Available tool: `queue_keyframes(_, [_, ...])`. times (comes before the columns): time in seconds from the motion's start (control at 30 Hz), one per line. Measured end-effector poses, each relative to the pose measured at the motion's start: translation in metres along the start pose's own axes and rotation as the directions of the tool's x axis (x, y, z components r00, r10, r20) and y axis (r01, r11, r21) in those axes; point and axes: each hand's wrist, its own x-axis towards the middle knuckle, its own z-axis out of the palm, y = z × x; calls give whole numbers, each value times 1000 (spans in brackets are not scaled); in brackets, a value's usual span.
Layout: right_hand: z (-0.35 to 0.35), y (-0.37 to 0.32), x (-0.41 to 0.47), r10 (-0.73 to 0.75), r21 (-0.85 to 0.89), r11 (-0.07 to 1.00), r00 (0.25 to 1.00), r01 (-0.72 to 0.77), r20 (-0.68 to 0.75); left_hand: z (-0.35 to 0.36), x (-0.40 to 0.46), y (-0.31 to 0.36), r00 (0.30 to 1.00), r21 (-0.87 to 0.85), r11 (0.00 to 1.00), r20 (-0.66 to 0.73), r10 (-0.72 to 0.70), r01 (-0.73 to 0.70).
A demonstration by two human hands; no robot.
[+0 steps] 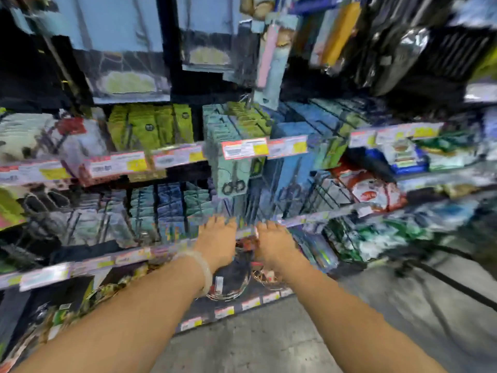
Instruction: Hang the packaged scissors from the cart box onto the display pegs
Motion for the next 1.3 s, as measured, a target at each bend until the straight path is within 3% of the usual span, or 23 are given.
queue_keyframes(0.23, [-26, 208, -98, 315, 80, 948, 945, -308, -86, 8, 22, 208, 948, 110, 941, 19, 319, -319])
queue_keyframes(0.4, [-30, 330, -175, 586, 126, 807, 809, -577, -53, 20, 25, 356, 843, 175, 824, 102, 529, -539])
queue_keyframes(0.67, [-20, 465, -237, 805, 222, 568, 591, -793, 50, 48, 52, 529, 631, 211, 598, 160, 759, -773])
queue_keyframes(0.9, [-38, 597, -215, 896, 228, 412, 438, -882, 74, 38, 124, 671, 507, 220, 465, 208, 837, -858])
queue_keyframes(1.13, [-99, 737, -152, 920, 254, 379, 391, -890, -5, -4, 226, 812, 478, 193, 445, 189, 858, -875])
queue_keyframes(1.3, [-101, 808, -141, 935, 295, 317, 350, -902, 65, 1, 269, 881, 450, 219, 403, 248, 858, -888])
